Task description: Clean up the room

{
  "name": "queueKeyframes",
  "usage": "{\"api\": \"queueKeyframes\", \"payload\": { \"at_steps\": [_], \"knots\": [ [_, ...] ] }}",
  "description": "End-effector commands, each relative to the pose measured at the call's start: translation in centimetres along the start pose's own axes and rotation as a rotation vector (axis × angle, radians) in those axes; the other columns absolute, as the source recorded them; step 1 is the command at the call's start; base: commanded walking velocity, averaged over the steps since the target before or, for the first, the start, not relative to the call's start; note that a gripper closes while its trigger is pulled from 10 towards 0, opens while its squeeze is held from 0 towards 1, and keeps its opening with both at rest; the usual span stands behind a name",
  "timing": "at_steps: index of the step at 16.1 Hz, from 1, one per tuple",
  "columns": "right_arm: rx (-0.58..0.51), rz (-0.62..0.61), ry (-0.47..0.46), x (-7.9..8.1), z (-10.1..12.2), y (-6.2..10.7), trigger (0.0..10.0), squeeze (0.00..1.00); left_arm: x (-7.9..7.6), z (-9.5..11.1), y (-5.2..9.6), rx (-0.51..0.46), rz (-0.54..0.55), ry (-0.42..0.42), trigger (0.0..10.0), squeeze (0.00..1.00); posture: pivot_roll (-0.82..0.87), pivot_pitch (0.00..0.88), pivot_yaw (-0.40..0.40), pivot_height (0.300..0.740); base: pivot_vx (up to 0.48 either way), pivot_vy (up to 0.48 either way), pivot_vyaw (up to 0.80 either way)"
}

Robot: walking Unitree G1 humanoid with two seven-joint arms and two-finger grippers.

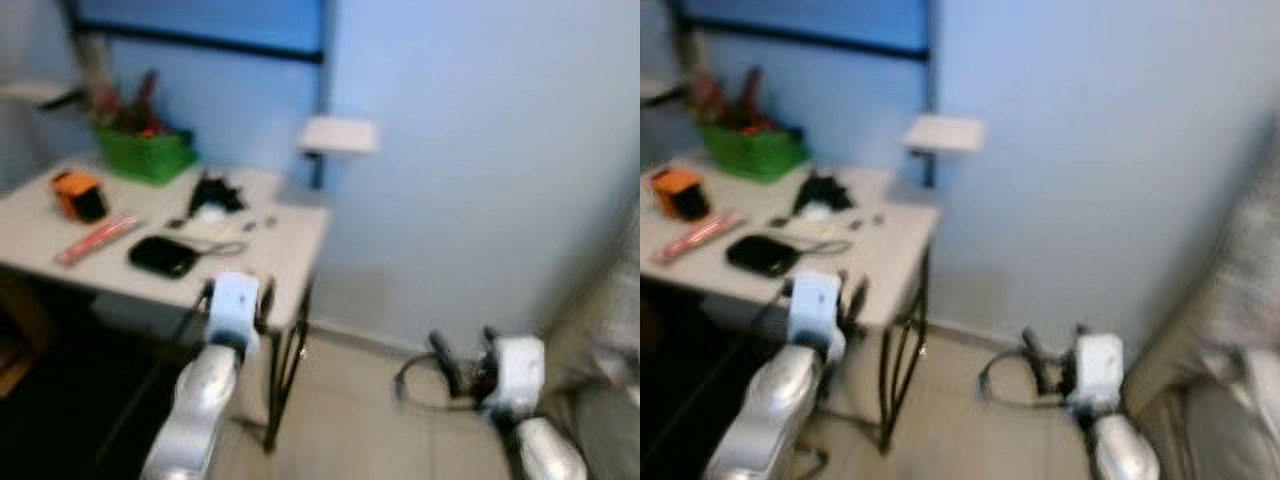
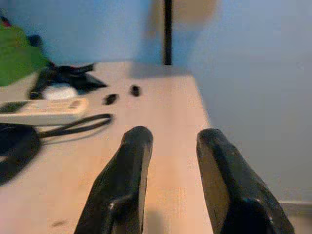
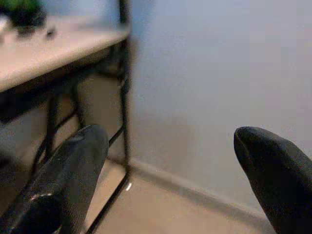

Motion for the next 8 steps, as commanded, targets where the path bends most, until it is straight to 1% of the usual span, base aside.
{"api": "queueKeyframes", "payload": {
  "at_steps": [1, 2, 3, 8],
  "knots": [
    [0.033, -0.051, 0.021, -1.9, -0.2, 0.5, 10.0, 0.0, -0.2, 2.4, -0.5, -0.077, 0.012, 0.012, 10.0, 0.0, 0.15, 0.0, -0.035, 0.74, 0.0, 0.0, 0.0],
    [0.062, -0.077, 0.03, -2.8, -0.6, 0.0, 10.0, 0.0, 0.3, 2.0, -0.7, -0.056, 0.065, 0.025, 10.0, 0.0, 0.15, 0.0, -0.035, 0.74, 0.0, 0.0, 0.0],
    [0.084, -0.083, 0.056, -3.3, -0.7, -0.3, 10.0, 0.0, 0.6, 1.0, -0.6, -0.012, 0.105, 0.064, 10.0, 0.0, 0.15, 0.0, -0.035, 0.74, 0.0, 0.0, 0.0],
    [0.084, -0.083, 0.056, -3.3, -0.7, -0.3, 10.0, 0.0, 0.6, 1.0, -0.6, -0.012, 0.105, 0.064, 10.0, 0.0, 0.15, 0.0, -0.035, 0.74, 0.0, 0.0, 0.0]
  ]
}}
Point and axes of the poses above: a point about 5 cm out from each wrist's last joint towards the gripper, its own y axis pointing back from the gripper into the wrist, its own z axis along the axis of the wrist's last joint, x = y × z, the point moved 5 cm from there along -y, pointing out of the wrist towards the gripper, and after that the axes turned 4 degrees about -y, right-handed, at the moved point
